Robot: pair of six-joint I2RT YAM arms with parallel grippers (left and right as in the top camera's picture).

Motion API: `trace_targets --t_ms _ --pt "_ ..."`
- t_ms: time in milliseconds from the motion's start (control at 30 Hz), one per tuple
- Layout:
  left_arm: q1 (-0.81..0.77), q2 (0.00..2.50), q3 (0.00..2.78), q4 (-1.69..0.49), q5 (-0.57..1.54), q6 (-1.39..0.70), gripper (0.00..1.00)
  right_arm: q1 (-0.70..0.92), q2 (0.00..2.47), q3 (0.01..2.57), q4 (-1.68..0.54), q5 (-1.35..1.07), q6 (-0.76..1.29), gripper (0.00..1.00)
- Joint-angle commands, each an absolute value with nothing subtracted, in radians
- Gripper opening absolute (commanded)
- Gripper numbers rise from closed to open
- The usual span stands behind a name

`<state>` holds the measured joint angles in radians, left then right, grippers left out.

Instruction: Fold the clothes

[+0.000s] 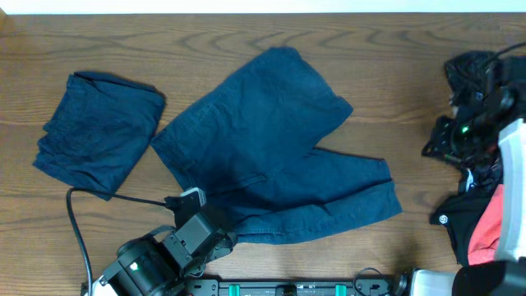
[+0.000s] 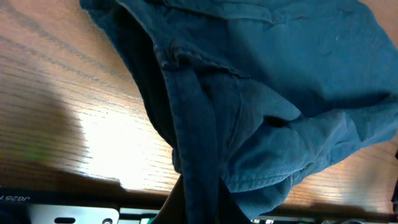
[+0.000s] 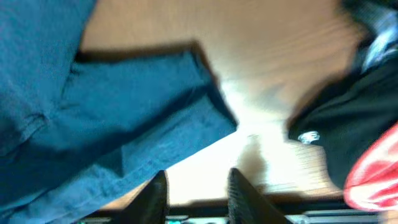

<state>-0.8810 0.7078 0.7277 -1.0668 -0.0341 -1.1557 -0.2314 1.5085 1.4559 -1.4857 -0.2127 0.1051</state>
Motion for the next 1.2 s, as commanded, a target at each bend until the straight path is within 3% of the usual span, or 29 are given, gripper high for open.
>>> trace_targets --t_ms 0,467,900,967,1100,1167 --pt "-0.885 0.719 0.725 -1.068 -0.07 -1.168 0.06 -0.221 1.512 1.346 -1.463 -0.337 0.166 0.39" --pt "-0.885 0.763 0.725 -1.069 -0.073 -1.164 0.06 -0.221 1.512 0.911 -1.114 -0.364 0.386 0.54" --pt "-0.885 0.778 0.725 -1.069 -0.073 -1.16 0.06 -0.215 1.512 0.743 -0.85 -0.352 0.532 0.52" --pt "-0.885 0.777 0.725 -1.069 -0.073 -1.16 0.06 -0.215 1.512 0.735 -0.828 -0.353 0.539 0.45" --pt "-0.885 0.777 0.725 -1.069 -0.072 -1.16 0.06 -0.215 1.512 0.735 -0.829 -0.354 0.538 0.06" --pt "-0.885 0.777 0.725 -1.069 -0.073 -1.16 0.06 -0.215 1.511 0.736 -0.83 -0.359 0.538 0.01"
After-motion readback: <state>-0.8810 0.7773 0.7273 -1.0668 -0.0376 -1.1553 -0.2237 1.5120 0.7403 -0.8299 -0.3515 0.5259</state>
